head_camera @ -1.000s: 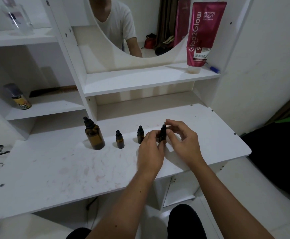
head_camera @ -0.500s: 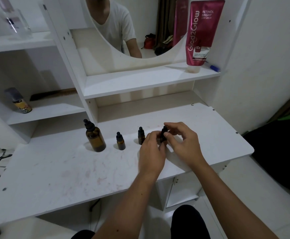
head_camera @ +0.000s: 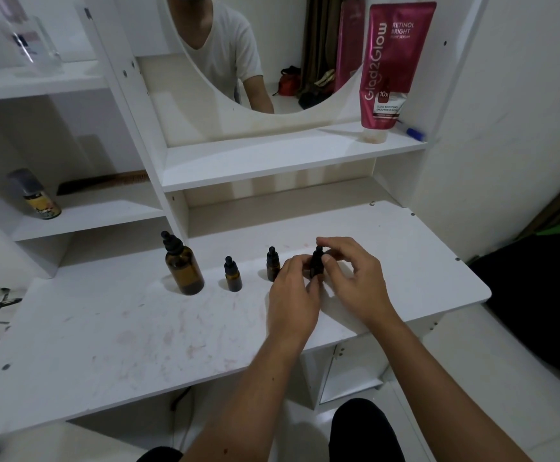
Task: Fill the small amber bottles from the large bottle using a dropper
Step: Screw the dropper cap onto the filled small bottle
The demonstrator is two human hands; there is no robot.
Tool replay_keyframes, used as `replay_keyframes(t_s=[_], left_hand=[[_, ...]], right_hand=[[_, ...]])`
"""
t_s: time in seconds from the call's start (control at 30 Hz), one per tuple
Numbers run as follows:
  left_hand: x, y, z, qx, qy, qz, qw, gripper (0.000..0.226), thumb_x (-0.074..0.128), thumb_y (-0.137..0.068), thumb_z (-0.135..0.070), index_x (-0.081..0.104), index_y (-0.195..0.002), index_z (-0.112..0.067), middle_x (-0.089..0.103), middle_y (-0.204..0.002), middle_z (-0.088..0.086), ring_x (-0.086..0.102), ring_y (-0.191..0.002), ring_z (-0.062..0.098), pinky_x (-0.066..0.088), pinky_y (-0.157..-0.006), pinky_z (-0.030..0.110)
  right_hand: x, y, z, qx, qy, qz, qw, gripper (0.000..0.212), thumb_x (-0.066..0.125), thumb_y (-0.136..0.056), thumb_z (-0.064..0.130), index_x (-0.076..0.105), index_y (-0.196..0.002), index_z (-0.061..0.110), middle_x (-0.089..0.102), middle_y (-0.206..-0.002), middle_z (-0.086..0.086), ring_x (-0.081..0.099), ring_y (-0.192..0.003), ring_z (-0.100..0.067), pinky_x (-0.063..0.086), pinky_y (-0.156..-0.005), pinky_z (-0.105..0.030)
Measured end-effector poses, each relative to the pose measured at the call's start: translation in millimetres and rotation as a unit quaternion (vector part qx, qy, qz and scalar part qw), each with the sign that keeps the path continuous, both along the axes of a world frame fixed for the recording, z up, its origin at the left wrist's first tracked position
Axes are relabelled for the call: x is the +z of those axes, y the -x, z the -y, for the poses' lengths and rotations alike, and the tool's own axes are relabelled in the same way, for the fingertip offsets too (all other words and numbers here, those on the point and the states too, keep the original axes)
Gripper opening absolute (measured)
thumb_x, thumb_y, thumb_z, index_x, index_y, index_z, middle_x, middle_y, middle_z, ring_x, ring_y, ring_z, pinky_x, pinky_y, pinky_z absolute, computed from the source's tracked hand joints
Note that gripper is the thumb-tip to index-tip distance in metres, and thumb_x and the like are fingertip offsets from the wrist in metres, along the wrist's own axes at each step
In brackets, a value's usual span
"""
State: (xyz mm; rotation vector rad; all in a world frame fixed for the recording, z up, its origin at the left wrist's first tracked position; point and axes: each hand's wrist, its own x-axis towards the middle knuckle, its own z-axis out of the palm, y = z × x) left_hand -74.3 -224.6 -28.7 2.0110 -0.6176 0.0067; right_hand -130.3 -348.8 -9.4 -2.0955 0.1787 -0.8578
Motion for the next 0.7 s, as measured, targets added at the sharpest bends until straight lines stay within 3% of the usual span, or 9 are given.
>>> replay_keyframes(t_s=[0.33,0.7], left_hand=[[1.1,0.7,0.8,0.004,-0.021,0.004,1.000,0.019,0.059,-0.101,-0.024,0.058,-0.120,-0.028,0.062,-0.112,-0.018,0.057,-0.097,0.000,0.045,-0.080,0.019],[5.0,0.3,2.0,0.010,-0.038,0.013,0.999,0.017,0.056,-0.100,-0.020,0.058,-0.115,-0.026,0.061,-0.112,-0.015,0.058,-0.098,0.006,0.048,-0.079,0.025]], right_hand=[[-2.5,-2.9,2.9,0.017,-0.025,-0.022,0.999,0.028,0.065,-0.100,0.004,0.075,-0.124,0.015,0.072,-0.113,0.005,0.069,-0.106,-0.013,0.052,-0.097,-0.019],[-2.2,-5.6,1.7,-0.008,-0.030,-0.026,0.999,0.012,0.075,-0.093,0.009,0.077,-0.103,0.016,0.072,-0.100,0.011,0.069,-0.098,-0.011,0.054,-0.089,-0.021]])
